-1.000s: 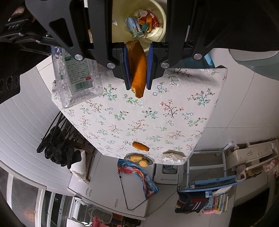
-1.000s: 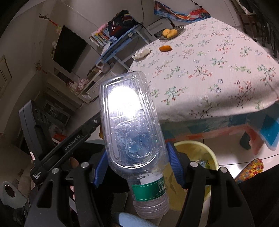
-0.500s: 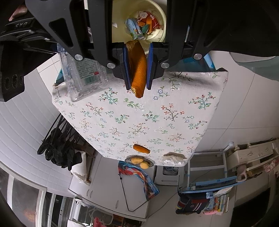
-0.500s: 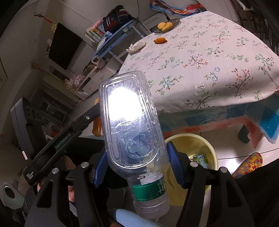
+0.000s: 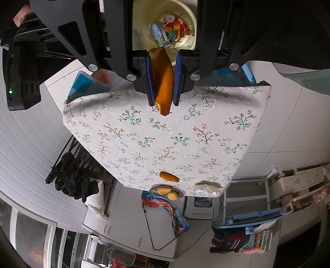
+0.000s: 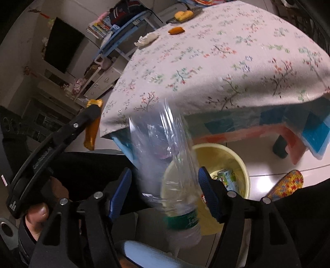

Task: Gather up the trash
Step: 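Open the right tool over the basin to drop the plastic bottle, then open the left tool over the basin to drop the orange peel, then move both open tools from the basin back over the table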

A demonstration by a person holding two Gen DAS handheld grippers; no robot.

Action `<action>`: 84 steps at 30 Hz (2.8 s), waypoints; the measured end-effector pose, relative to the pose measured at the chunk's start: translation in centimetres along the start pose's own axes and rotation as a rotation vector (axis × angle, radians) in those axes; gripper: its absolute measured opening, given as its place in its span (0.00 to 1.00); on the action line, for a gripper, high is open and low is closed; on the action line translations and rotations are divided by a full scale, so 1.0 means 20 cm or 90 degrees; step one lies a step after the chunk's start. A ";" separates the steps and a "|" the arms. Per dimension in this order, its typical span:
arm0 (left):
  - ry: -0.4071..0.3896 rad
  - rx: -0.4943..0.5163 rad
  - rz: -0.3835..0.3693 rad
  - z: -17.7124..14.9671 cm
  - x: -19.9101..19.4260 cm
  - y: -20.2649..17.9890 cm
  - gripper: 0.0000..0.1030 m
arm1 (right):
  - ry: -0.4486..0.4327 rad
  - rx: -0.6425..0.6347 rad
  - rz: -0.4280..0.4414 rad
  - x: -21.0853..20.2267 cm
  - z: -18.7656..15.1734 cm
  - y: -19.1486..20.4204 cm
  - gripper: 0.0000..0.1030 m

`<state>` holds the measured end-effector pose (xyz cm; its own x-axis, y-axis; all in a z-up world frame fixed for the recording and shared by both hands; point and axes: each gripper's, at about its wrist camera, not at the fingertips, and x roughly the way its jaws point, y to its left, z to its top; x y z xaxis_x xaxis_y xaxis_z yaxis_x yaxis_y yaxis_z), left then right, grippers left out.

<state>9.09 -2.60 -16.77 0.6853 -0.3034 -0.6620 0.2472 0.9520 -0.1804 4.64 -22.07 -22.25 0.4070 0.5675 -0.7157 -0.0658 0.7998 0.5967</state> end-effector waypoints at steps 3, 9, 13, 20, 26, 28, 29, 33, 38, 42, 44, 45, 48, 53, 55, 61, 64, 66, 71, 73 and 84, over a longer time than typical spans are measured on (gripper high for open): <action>0.000 0.003 -0.002 -0.01 0.00 -0.01 0.17 | -0.007 0.004 -0.003 -0.02 0.00 -0.01 0.66; 0.007 0.003 -0.013 -0.02 0.00 -0.01 0.17 | -0.023 0.017 -0.010 -0.03 0.02 -0.02 0.67; 0.019 -0.003 -0.032 -0.03 0.00 -0.01 0.17 | -0.042 0.027 -0.018 -0.06 0.03 -0.03 0.70; 0.064 -0.012 -0.063 -0.10 0.04 -0.02 0.17 | -0.070 0.042 -0.019 -0.10 0.04 -0.05 0.71; 0.103 0.007 -0.068 -0.14 0.09 -0.08 0.28 | -0.085 0.044 -0.023 -0.12 0.05 -0.06 0.72; 0.095 0.010 -0.051 -0.14 0.08 -0.08 0.39 | -0.093 0.044 -0.028 -0.13 0.05 -0.06 0.75; 0.090 0.010 -0.045 -0.14 0.07 -0.08 0.44 | -0.099 0.044 -0.033 -0.14 0.05 -0.06 0.75; 0.070 0.002 -0.012 -0.13 0.05 -0.06 0.55 | -0.108 0.034 -0.048 -0.15 0.05 -0.05 0.75; 0.046 -0.009 0.023 -0.10 0.03 -0.02 0.63 | -0.130 -0.008 -0.086 -0.16 0.05 0.00 0.76; 0.018 -0.008 0.052 -0.09 0.00 -0.01 0.69 | -0.165 -0.044 -0.129 -0.19 0.05 0.05 0.80; 0.007 -0.007 0.065 -0.08 -0.01 0.00 0.70 | -0.182 -0.059 -0.142 -0.21 0.05 0.07 0.81; 0.003 -0.007 0.069 -0.08 -0.02 0.00 0.72 | -0.188 -0.065 -0.148 -0.22 0.05 0.07 0.81; -0.011 -0.010 0.084 -0.07 -0.03 0.01 0.75 | -0.198 -0.079 -0.161 -0.22 0.04 0.09 0.82; -0.027 -0.012 0.099 -0.07 -0.05 0.01 0.77 | -0.218 -0.101 -0.177 -0.23 0.04 0.12 0.82; -0.032 -0.013 0.104 -0.06 -0.05 0.02 0.78 | -0.221 -0.107 -0.180 -0.23 0.04 0.13 0.82; -0.055 -0.009 0.118 -0.05 -0.08 0.02 0.79 | -0.237 -0.117 -0.189 -0.25 0.03 0.14 0.82; -0.058 -0.008 0.119 -0.05 -0.08 0.02 0.80 | -0.246 -0.121 -0.193 -0.25 0.03 0.15 0.83; -0.059 -0.008 0.119 -0.05 -0.08 0.02 0.80 | -0.247 -0.122 -0.193 -0.25 0.03 0.15 0.83; -0.063 -0.010 0.120 -0.05 -0.09 0.02 0.81 | -0.251 -0.125 -0.195 -0.26 0.03 0.16 0.83; -0.065 -0.010 0.120 -0.04 -0.09 0.02 0.81 | -0.253 -0.127 -0.196 -0.26 0.03 0.16 0.84; -0.071 -0.010 0.121 -0.04 -0.10 0.01 0.84 | -0.258 -0.134 -0.194 -0.26 0.04 0.18 0.84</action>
<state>7.30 -1.73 -16.11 0.7900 -0.1205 -0.6011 0.0964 0.9927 -0.0722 2.96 -22.26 -16.04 0.7521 0.2170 -0.6224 -0.0544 0.9615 0.2695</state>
